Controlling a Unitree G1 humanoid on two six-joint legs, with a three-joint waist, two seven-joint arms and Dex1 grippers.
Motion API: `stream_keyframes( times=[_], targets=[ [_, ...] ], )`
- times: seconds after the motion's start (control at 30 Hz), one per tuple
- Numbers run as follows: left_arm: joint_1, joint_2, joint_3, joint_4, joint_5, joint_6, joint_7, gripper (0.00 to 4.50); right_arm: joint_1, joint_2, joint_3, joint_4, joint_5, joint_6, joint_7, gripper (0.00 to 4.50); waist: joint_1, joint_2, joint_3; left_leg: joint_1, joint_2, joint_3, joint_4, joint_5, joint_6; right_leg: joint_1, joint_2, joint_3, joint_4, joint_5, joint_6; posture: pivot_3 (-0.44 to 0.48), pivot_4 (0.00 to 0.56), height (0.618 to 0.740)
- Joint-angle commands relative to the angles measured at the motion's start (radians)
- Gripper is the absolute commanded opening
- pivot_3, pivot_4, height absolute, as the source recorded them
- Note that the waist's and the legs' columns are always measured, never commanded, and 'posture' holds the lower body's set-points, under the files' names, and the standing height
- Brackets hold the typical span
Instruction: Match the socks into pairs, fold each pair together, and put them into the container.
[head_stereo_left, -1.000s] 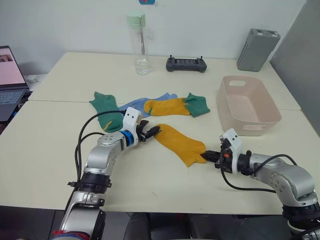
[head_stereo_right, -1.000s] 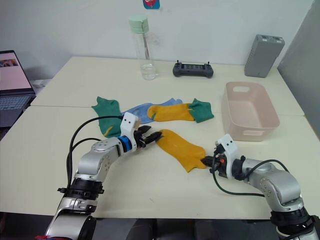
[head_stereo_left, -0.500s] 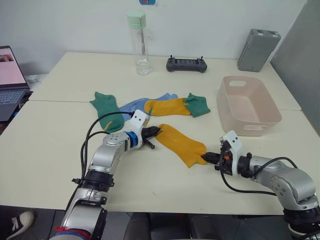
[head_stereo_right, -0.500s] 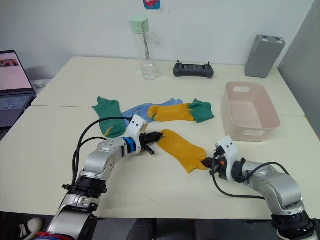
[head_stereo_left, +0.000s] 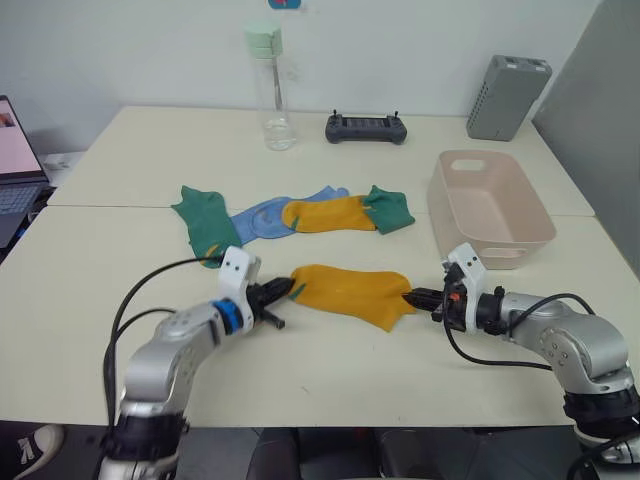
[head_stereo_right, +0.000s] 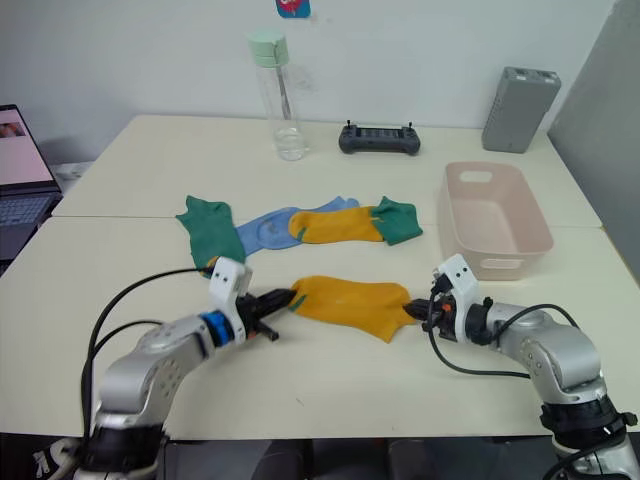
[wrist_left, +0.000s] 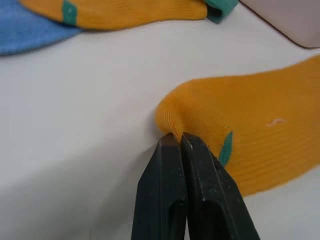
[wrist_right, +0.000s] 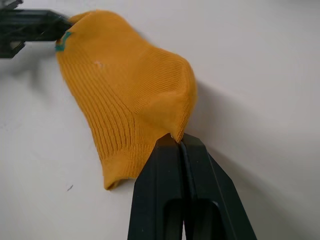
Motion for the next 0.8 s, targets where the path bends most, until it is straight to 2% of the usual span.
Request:
stream_keyframes(
  times=[0.03,0.17,0.27,0.67,0.8],
  targets=[
    [0.044,-0.037,0.029,-0.142,-0.056,0.046,0.078,0.02,-0.023,-0.019,0.020,0.018,0.005,-0.018,0.051,0.00,0.010,0.000,0.000,0.000,0.000,0.000,0.000,0.000,0.000,0.000,0.000,0.000,0.000,0.000,0.000,0.000,0.150,0.740],
    [0.121,-0.082,0.013,-0.227,-0.063,0.061,0.155,0.02,-0.062,-0.023,0.059,0.086,-0.027,-0.044,0.078,0.00,0.007,0.000,0.000,0.000,0.000,0.001,0.002,0.000,0.000,0.000,0.000,0.001,0.000,-0.002,-0.003,0.000,0.150,0.740],
    [0.157,-0.099,-0.003,-0.228,-0.039,0.029,0.191,0.02,-0.104,-0.018,0.083,0.142,-0.051,-0.065,0.099,0.00,0.005,0.000,0.000,0.000,0.000,0.002,0.003,0.000,0.000,0.000,0.000,0.002,0.000,-0.002,-0.003,0.000,0.150,0.740],
    [0.132,-0.079,-0.054,-0.141,0.008,-0.057,0.199,0.02,-0.170,-0.003,0.138,0.267,-0.138,-0.152,0.144,0.00,0.005,0.000,0.000,0.000,0.000,0.001,0.002,0.000,0.000,0.000,0.000,0.001,0.000,-0.001,-0.002,0.000,0.150,0.740],
    [0.123,-0.067,-0.044,-0.121,0.001,-0.071,0.187,0.94,-0.156,0.000,0.091,0.254,-0.141,-0.188,0.119,1.00,0.005,0.000,0.000,0.000,0.000,0.001,0.002,0.000,0.000,0.000,0.000,0.001,0.000,-0.001,-0.002,0.000,0.150,0.740]
  ],
)
